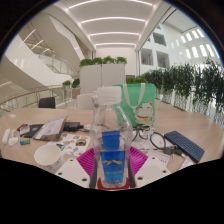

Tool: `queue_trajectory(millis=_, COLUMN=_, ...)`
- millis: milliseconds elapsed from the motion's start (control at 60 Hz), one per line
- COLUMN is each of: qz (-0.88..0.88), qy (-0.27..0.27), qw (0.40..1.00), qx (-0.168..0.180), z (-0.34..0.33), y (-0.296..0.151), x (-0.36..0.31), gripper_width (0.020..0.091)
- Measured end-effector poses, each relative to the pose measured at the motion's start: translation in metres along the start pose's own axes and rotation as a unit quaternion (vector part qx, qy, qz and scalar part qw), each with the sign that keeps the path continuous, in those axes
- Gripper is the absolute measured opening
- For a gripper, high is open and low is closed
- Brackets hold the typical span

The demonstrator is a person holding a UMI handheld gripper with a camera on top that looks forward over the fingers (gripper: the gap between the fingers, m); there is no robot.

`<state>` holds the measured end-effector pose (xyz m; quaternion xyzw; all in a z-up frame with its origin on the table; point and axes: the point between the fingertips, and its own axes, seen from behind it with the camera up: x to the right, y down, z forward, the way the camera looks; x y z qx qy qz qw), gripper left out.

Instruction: Pour water

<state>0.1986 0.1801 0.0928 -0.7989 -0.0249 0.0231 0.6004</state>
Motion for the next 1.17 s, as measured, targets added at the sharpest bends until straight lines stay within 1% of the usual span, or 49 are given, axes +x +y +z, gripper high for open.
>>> queue_trajectory(millis=67, qz=0.006, qy=-0.007, qw=1.0, qx=-0.008, z=0.009, y=0.017, x=0.003, gripper_width=0.0445)
queue_trajectory(millis=100, qz=0.008, qy=-0.008, qw=1.0, qx=-0.019, z=0.012, y=0.028, x=0.006, gripper_width=0.0446)
queue_trajectory(millis=167, qz=0.016, qy=-0.013, qw=1.0, qx=-0.002, z=0.009, y=0.027, x=0.011, gripper_width=0.045)
queue_trajectory(millis=200, qz=0.014, qy=-0.016, qw=1.0, qx=0.002, z=0.008, y=0.026, x=0.011, gripper_width=0.0464)
queue_trajectory(millis=233, qz=0.011, qy=-0.017, qw=1.0, qx=0.002, z=0.011, y=0.029, x=0.005, gripper_width=0.0494)
queue_trajectory(millis=267, qz=0.009, qy=-0.019, qw=1.0, qx=-0.007, z=0.012, y=0.034, x=0.004, gripper_width=0.0522)
queue_trajectory(millis=283, qz=0.009, qy=-0.02, qw=1.0, qx=-0.02, z=0.012, y=0.038, x=0.004, gripper_width=0.0536)
queue_trajectory(millis=317, qz=0.015, qy=-0.02, qw=0.998, qx=-0.051, z=0.009, y=0.049, x=0.005, gripper_width=0.0587)
queue_trajectory(millis=350, qz=0.026, qy=-0.023, qw=0.996, qx=-0.085, z=0.005, y=0.059, x=0.003, gripper_width=0.0662)
queue_trajectory(millis=367, qz=0.032, qy=-0.028, qw=0.995, qx=-0.095, z=0.002, y=0.061, x=0.001, gripper_width=0.0706)
queue_trajectory(millis=417, qz=0.051, qy=-0.04, qw=0.993, qx=-0.103, z=-0.007, y=0.064, x=-0.004, gripper_width=0.0828)
queue_trajectory(millis=450, qz=0.06, qy=-0.04, qw=0.992, qx=-0.106, z=-0.017, y=0.063, x=-0.003, gripper_width=0.0851)
queue_trajectory(millis=517, qz=0.066, qy=-0.043, qw=0.991, qx=-0.104, z=-0.04, y=0.06, x=-0.005, gripper_width=0.0833)
queue_trajectory(millis=583, qz=0.059, qy=-0.025, qw=0.991, qx=-0.113, z=-0.064, y=0.058, x=0.001, gripper_width=0.0833)
queue_trajectory(millis=683, qz=0.042, qy=-0.012, qw=0.993, qx=-0.109, z=-0.11, y=0.044, x=-0.004, gripper_width=0.0831)
queue_trajectory(millis=833, qz=0.025, qy=-0.007, qw=0.995, qx=-0.099, z=-0.197, y=0.012, x=-0.037, gripper_width=0.0833)
queue_trajectory(millis=917, qz=0.01, qy=0.004, qw=0.996, qx=-0.087, z=-0.247, y=-0.007, x=-0.055, gripper_width=0.083)
queue_trajectory(millis=983, qz=0.01, qy=0.016, qw=0.996, qx=-0.085, z=-0.289, y=-0.016, x=-0.069, gripper_width=0.0834)
queue_trajectory(millis=1067, qz=0.024, qy=0.016, qw=0.997, qx=-0.073, z=-0.329, y=-0.025, x=-0.088, gripper_width=0.0831)
queue_trajectory(millis=1167, qz=0.043, qy=0.022, qw=0.995, qx=-0.089, z=-0.369, y=-0.021, x=-0.099, gripper_width=0.083)
